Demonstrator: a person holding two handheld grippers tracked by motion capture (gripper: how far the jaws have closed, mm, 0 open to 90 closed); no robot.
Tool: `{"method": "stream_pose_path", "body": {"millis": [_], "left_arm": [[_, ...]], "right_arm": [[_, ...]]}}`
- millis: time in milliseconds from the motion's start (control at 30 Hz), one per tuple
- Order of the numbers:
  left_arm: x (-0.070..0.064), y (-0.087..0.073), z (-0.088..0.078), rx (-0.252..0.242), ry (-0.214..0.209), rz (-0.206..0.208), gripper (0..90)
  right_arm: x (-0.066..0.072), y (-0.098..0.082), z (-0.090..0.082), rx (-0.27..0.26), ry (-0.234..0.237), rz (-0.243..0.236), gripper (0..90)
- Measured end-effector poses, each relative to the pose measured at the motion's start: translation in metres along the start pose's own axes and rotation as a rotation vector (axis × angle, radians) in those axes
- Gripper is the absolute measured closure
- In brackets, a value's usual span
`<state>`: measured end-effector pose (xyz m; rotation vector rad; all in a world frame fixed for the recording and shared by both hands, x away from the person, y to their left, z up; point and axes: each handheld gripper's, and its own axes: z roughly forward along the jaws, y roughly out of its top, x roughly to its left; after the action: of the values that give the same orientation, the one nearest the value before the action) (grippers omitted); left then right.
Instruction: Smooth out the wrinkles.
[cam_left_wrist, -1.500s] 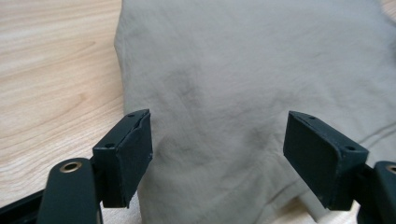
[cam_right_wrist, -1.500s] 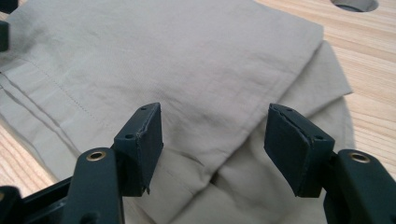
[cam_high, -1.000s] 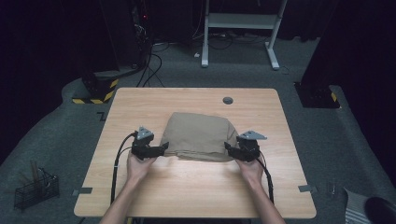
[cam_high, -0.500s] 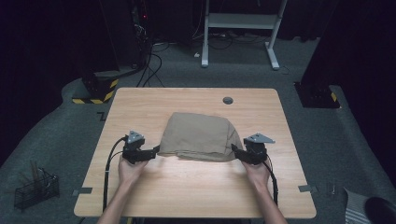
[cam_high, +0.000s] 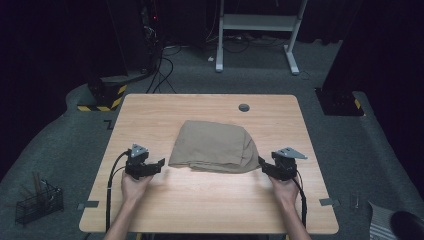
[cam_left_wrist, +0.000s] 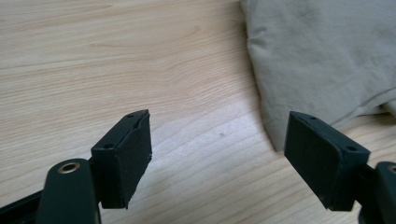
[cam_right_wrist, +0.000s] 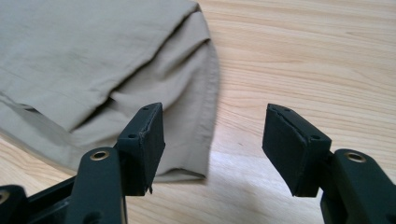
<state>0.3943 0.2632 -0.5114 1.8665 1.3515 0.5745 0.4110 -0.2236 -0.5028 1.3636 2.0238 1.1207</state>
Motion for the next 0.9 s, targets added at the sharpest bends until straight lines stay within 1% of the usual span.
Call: {"method": "stream_pose_path", "body": {"millis": [133,233,300,400,433,500,567,600,700,733,800,900], "left_arm": [[0.005,-0.005,-0.002,0.007,0.019,-0.010,23.8],[0.007,-0.010,-0.002,0.016,0.034,-0.018,23.9],[0.009,-0.013,-0.004,0.018,0.045,-0.024,24.0],[0.012,-0.018,-0.004,0.024,0.060,-0.035,24.1],[0.013,-0.020,-0.003,0.031,0.065,-0.034,24.1],[0.014,-0.022,-0.002,0.044,0.086,-0.025,24.0],[0.015,-0.022,-0.002,0.045,0.088,-0.028,24.1],[0.015,-0.022,-0.002,0.047,0.090,-0.025,24.2],[0.014,-0.021,-0.001,0.058,0.104,-0.006,23.0],[0.013,-0.021,0.000,0.058,0.105,-0.004,22.9],[0.013,-0.021,0.000,0.059,0.107,-0.001,22.9],[0.013,-0.021,0.000,0.059,0.110,-0.002,22.8]], "right_arm": [[-0.006,-0.004,-0.003,0.010,-0.017,0.018,38.1],[-0.010,-0.007,-0.005,0.024,-0.039,0.015,37.9],[-0.013,-0.009,-0.006,0.039,-0.056,0.024,37.7],[-0.018,-0.014,-0.008,0.061,-0.096,0.011,37.3],[-0.020,-0.015,-0.008,0.070,-0.108,0.006,37.2],[-0.025,-0.020,-0.008,0.086,-0.118,0.009,36.5],[-0.030,-0.024,-0.010,0.093,-0.120,0.012,35.6],[-0.031,-0.026,-0.010,0.101,-0.127,0.016,34.8],[-0.034,-0.029,-0.011,0.140,-0.164,-0.003,31.8],[-0.034,-0.029,-0.012,0.141,-0.165,0.000,31.5],[-0.037,-0.030,-0.012,0.145,-0.152,0.011,28.9],[-0.035,-0.030,-0.012,0.149,-0.161,0.012,26.8]]}}
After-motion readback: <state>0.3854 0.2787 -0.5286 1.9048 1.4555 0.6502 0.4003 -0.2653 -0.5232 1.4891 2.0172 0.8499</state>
